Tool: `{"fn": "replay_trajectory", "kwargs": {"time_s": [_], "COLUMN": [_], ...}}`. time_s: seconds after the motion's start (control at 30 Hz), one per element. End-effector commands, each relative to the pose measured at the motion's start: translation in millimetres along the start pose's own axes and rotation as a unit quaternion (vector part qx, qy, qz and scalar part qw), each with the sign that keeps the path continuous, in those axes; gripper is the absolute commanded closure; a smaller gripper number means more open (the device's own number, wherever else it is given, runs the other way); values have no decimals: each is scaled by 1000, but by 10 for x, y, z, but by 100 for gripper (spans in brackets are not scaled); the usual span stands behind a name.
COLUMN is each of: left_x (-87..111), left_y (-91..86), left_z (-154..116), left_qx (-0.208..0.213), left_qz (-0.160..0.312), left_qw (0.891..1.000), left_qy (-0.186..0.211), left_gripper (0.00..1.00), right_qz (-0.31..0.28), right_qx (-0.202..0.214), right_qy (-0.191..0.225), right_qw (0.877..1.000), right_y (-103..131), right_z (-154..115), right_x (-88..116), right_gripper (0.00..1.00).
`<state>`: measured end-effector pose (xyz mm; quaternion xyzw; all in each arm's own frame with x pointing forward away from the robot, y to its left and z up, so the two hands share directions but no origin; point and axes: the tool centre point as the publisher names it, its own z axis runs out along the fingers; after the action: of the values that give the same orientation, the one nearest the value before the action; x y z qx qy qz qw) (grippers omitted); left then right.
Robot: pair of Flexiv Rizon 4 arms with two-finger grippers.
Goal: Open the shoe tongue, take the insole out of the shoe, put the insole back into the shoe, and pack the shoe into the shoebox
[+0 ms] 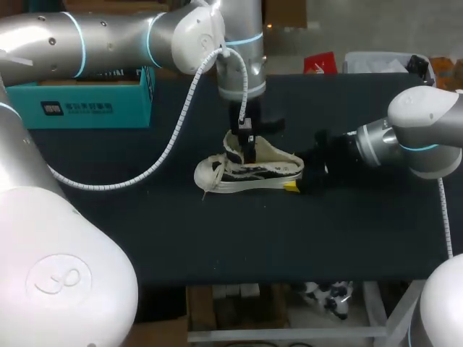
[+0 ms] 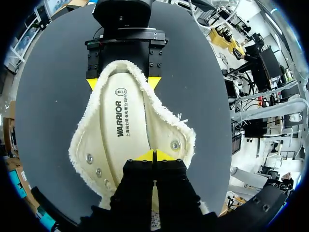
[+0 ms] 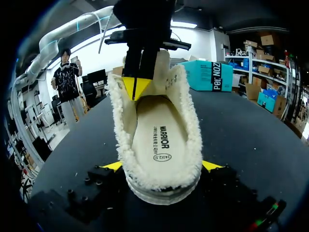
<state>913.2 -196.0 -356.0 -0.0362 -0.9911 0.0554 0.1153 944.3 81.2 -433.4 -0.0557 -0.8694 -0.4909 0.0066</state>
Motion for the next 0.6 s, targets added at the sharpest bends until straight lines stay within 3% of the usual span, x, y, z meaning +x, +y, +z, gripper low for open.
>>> {"fn": "replay_trajectory", "kwargs": {"time_s": [0.03, 0.6], "left_x": [2, -12], "left_y": [-7, 64], "left_z": [124, 459], "left_qx": [-2, -8], "left_qz": [3, -30], "left_qw": [1000, 999], "left_qy": [5, -25], "left_gripper": [100, 100], "right_qz": [0, 0], "right_qx": [-1, -1], "right_qy": [0, 0], "right_qw": [1000, 1000], "right_y": [-90, -90], "right_z": [42, 42], "right_x": [-23, -23], "right_gripper": [100, 100]}}
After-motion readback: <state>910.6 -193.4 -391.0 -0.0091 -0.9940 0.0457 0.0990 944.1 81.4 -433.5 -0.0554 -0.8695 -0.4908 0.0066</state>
